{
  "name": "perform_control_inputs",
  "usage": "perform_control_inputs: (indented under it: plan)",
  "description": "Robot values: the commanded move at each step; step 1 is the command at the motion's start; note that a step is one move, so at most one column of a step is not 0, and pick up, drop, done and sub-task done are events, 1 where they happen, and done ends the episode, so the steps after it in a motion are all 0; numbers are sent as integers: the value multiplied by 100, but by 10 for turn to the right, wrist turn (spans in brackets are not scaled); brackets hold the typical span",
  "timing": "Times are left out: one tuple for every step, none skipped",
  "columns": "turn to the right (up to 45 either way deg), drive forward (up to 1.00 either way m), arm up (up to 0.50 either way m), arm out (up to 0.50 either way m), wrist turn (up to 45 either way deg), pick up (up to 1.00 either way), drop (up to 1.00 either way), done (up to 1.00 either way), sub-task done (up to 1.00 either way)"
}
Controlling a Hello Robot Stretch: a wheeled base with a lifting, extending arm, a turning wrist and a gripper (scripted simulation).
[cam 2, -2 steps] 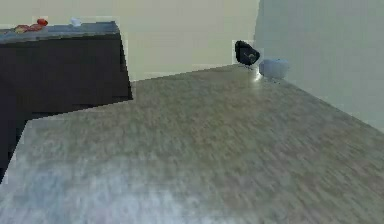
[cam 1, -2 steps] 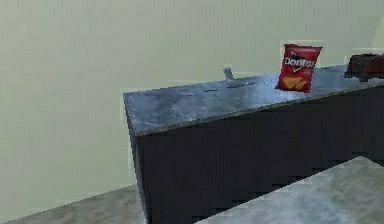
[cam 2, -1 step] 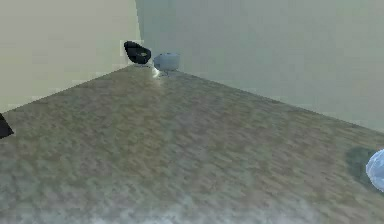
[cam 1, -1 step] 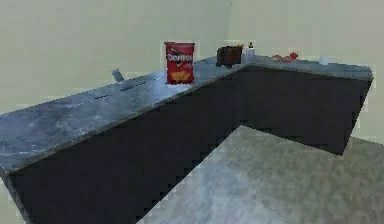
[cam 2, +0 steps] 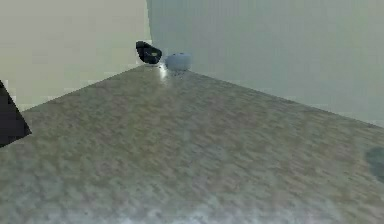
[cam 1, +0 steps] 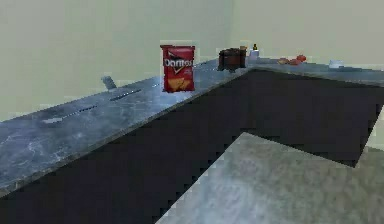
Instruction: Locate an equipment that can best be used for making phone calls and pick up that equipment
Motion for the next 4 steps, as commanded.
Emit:
perform_control_inputs:
  plan:
    - [120, 0, 0, 0, 0, 0, 0, 0, 0]
    - [0, 50, 0, 0, 0, 0, 0, 0, 0]
    - [-450, 0, 0, 0, 0, 0, 0, 0, 0]
    - [-450, 0, 0, 0, 0, 0, 0, 0, 0]
